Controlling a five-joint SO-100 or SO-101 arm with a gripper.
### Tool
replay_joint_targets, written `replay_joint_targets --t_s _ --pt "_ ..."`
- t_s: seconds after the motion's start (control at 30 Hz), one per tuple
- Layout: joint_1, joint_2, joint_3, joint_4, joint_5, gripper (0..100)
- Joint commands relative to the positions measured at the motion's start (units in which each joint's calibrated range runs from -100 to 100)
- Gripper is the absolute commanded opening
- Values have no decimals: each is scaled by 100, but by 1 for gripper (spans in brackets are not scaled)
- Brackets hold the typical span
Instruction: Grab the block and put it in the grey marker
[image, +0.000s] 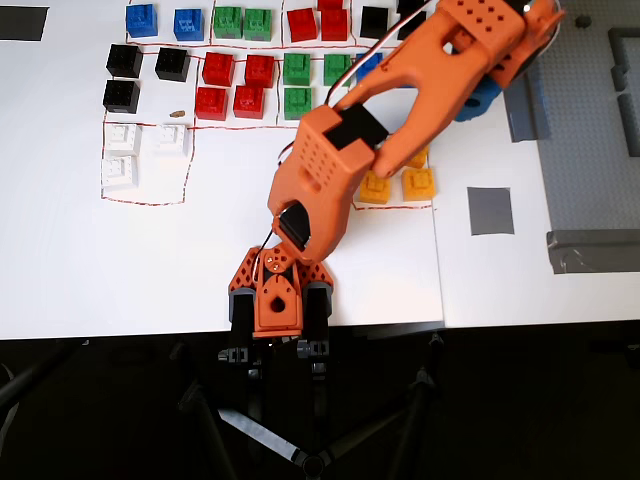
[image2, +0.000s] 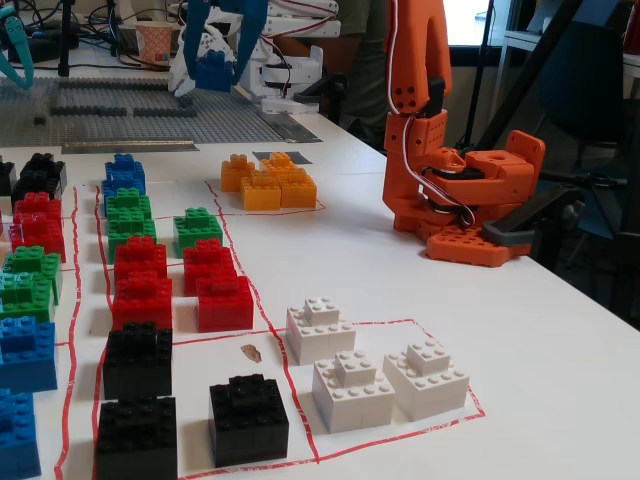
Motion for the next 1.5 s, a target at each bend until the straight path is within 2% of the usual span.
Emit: replay_joint_targets --t_s 0.0,0.53,1.1,1.47 --pt "436 -221 -745 34 230 0" --pt "2150 1066 -1725 58 1035 0" --pt "2616 2257 -1998 -113 1167 1" --pt "2783 2465 -1571 -668 1241 32"
